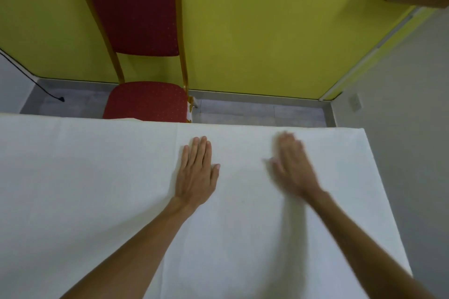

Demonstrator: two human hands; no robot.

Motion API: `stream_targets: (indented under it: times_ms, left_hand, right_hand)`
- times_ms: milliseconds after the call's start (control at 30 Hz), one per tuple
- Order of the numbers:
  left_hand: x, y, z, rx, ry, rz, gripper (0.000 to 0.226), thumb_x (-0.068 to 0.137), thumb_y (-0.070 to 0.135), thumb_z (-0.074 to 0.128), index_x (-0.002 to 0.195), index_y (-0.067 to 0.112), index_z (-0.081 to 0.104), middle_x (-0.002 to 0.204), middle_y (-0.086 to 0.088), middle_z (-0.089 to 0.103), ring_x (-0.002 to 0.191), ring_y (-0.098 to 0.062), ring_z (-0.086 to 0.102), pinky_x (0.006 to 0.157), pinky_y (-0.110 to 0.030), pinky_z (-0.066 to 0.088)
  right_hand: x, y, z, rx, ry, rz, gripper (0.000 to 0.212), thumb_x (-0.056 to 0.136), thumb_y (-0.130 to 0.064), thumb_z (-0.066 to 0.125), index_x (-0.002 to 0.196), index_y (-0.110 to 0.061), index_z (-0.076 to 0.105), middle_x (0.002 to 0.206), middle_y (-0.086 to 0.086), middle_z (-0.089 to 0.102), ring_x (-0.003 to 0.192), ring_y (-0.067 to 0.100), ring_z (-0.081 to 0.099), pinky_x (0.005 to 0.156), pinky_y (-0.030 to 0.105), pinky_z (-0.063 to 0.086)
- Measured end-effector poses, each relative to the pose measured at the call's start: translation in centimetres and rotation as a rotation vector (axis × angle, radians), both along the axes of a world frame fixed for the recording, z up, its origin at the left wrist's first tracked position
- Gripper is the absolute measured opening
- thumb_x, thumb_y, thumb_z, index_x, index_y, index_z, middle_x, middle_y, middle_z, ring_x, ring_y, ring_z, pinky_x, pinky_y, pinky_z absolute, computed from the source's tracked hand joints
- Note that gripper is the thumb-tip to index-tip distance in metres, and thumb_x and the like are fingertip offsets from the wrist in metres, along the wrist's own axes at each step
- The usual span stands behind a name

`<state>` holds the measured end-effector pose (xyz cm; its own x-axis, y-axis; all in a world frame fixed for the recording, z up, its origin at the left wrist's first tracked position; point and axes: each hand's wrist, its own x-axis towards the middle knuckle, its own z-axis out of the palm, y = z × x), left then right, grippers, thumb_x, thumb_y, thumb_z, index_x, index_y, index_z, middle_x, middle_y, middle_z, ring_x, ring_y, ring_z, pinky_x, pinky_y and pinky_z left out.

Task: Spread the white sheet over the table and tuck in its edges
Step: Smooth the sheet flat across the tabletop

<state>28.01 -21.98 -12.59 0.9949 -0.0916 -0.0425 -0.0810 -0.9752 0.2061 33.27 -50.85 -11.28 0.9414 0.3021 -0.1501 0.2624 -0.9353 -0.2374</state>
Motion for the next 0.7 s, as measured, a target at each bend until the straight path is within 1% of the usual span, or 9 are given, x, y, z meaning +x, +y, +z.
stream_targets:
  times_ms: [100, 167, 267, 333, 467, 533, 567, 633, 700]
  left_hand:
    - [-2.6, -3.4, 0.4, -0.023, -0.038, 0.036, 0.058, 0.100, 0.030, 0.028, 0.147, -0.004, 0.039, 0.156, -0.021, 0.034, 0.149, -0.036, 0.025, 0.120, -0.052, 0.022]
    - [-5.2, -5.7, 0.2, -0.050, -0.003, 0.057, 0.064, 0.102, 0.038, 0.024, 0.149, -0.004, 0.034, 0.159, -0.021, 0.028, 0.150, -0.036, 0.021, 0.121, -0.051, 0.020]
    - [-6.8, -6.6, -0.5, 0.027, 0.002, 0.042, 0.072, 0.102, 0.048, 0.022, 0.154, -0.001, 0.018, 0.163, -0.020, 0.015, 0.152, -0.035, 0.008, 0.122, -0.053, 0.018]
    - [-6.7, -6.6, -0.5, 0.037, -0.007, 0.032, 0.074, 0.101, 0.050, 0.021, 0.155, -0.001, 0.015, 0.163, -0.019, 0.011, 0.153, -0.035, 0.005, 0.121, -0.053, 0.017]
    - [-6.8, -6.8, -0.6, 0.022, -0.004, 0.036, 0.074, 0.101, 0.049, 0.021, 0.155, -0.001, 0.013, 0.164, -0.019, 0.009, 0.153, -0.034, 0.003, 0.123, -0.051, 0.015]
    - [-6.9, -6.7, -0.7, 0.009, -0.004, 0.025, 0.074, 0.101, 0.050, 0.019, 0.155, 0.000, 0.014, 0.164, -0.018, 0.010, 0.153, -0.034, 0.004, 0.123, -0.050, 0.014]
    - [-6.9, -6.5, -0.9, -0.014, -0.010, 0.029, 0.074, 0.101, 0.050, 0.019, 0.155, 0.000, 0.017, 0.164, -0.018, 0.012, 0.153, -0.033, 0.006, 0.124, -0.050, 0.013]
    - [-6.8, -6.1, -0.8, -0.143, -0.031, 0.041, 0.071, 0.100, 0.048, 0.021, 0.153, -0.001, 0.027, 0.162, -0.015, 0.021, 0.153, -0.031, 0.011, 0.124, -0.048, 0.010]
    - [-7.6, -6.2, -0.7, -0.281, -0.094, 0.041, 0.065, 0.099, 0.040, 0.027, 0.145, -0.003, 0.043, 0.156, -0.016, 0.037, 0.149, -0.032, 0.024, 0.123, -0.051, 0.013]
  right_hand:
    - [-3.7, 6.7, -1.0, 0.058, 0.011, 0.152, 0.075, 0.106, -0.055, 0.007, 0.160, -0.003, 0.014, 0.169, 0.014, 0.008, 0.157, 0.029, 0.004, 0.126, 0.043, 0.004]
    - [-4.4, 7.4, -1.0, 0.055, 0.005, 0.131, 0.074, 0.106, -0.053, 0.004, 0.161, -0.005, 0.010, 0.170, 0.011, 0.002, 0.158, 0.024, -0.003, 0.128, 0.042, 0.000]
    - [-3.2, 3.0, -1.0, -0.023, -0.005, 0.086, 0.071, 0.106, -0.054, 0.009, 0.162, -0.011, 0.001, 0.170, 0.004, -0.008, 0.157, 0.018, -0.011, 0.128, 0.040, -0.006]
    - [-2.5, -1.4, -0.7, -0.062, -0.005, 0.021, 0.072, 0.106, -0.056, 0.013, 0.163, -0.014, 0.000, 0.170, 0.000, -0.010, 0.156, 0.015, -0.013, 0.127, 0.039, -0.009]
    - [-0.7, -8.8, -0.4, -0.112, 0.001, -0.246, 0.078, 0.102, -0.062, 0.005, 0.163, -0.014, 0.000, 0.171, 0.003, -0.007, 0.157, 0.016, -0.009, 0.127, 0.044, -0.007]
    - [-0.5, -9.9, -0.2, -0.112, 0.024, -0.405, 0.075, 0.105, -0.057, 0.012, 0.162, -0.010, 0.003, 0.171, 0.008, -0.002, 0.158, 0.022, -0.003, 0.127, 0.048, -0.003]
    - [-0.8, -9.1, 0.0, -0.100, 0.028, -0.421, 0.072, 0.107, -0.053, 0.016, 0.162, -0.007, 0.006, 0.171, 0.011, 0.001, 0.158, 0.024, 0.000, 0.127, 0.048, -0.002]
    - [-3.4, -5.1, 0.5, -0.069, 0.011, -0.293, 0.070, 0.108, -0.049, 0.018, 0.161, -0.005, 0.009, 0.170, 0.012, 0.002, 0.158, 0.026, 0.001, 0.127, 0.045, -0.003]
    - [-8.2, -0.3, 0.4, -0.026, -0.006, -0.111, 0.068, 0.108, -0.048, 0.020, 0.162, -0.008, 0.009, 0.170, 0.009, 0.001, 0.158, 0.023, -0.004, 0.127, 0.041, -0.006]
